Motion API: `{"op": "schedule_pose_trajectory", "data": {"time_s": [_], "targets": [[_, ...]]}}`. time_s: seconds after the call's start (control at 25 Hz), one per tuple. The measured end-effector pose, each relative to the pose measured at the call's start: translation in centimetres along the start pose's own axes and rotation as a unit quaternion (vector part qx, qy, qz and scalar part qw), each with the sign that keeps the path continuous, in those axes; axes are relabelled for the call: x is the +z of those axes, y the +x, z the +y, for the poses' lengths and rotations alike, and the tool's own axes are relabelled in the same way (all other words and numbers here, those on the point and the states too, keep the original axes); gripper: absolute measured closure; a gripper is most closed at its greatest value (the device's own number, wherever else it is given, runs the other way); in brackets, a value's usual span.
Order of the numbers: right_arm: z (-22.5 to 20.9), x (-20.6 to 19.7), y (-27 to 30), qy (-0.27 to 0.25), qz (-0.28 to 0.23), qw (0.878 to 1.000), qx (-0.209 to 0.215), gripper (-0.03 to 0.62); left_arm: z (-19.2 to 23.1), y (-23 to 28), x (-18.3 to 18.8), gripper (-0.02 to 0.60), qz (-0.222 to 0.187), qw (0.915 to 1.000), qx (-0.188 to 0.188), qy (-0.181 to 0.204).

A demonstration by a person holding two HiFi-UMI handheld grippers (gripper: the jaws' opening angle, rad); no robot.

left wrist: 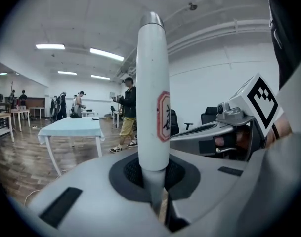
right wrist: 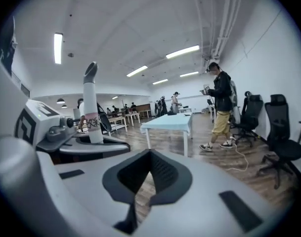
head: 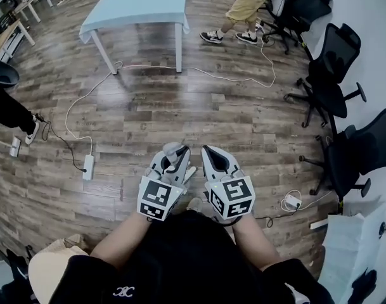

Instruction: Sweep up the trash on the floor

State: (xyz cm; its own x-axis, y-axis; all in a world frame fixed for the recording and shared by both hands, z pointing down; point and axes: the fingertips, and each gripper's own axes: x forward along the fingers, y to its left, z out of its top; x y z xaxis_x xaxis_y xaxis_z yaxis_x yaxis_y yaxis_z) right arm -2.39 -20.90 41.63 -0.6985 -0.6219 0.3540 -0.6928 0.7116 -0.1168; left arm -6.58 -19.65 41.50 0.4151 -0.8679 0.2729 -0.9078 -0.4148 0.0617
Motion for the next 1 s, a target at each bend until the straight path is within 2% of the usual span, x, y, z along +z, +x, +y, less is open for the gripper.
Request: {"op": "schedule_pose_trajectory", "data": {"time_s": [0.12, 0.24, 0.44, 0.56, 1.0], "targets": [[1.5, 3.1, 0.4, -0.015, -0.023, 1.000, 0.010, 0.582, 1.1, -1.2, 3.3, 0.577, -0.023, 0.9997, 0.006, 0.008], [2.0, 5.6, 1.5, -0.008, -0.041, 0.999, 0.010, 0.583, 3.0, -2.0, 5.6, 0.577, -0.041, 0.9989, 0.023, 0.009], [2.7, 7.9, 2.0, -0.012, -0.055, 0.998, 0.002, 0.583, 4.9, -3.2, 6.9, 0.577, -0.046, 0.9977, 0.049, 0.005], [3.4, 9.5, 2.7, -0.011, -0.063, 0.998, 0.012, 0.583, 6.0, -3.7, 8.3, 0.577, -0.057, 0.9967, 0.057, 0.008], [5.2, 9.8, 3.4, -0.016, -0.058, 0.998, 0.020, 0.583, 7.6, -5.1, 9.5, 0.577, -0.071, 0.9951, 0.069, -0.007]]}}
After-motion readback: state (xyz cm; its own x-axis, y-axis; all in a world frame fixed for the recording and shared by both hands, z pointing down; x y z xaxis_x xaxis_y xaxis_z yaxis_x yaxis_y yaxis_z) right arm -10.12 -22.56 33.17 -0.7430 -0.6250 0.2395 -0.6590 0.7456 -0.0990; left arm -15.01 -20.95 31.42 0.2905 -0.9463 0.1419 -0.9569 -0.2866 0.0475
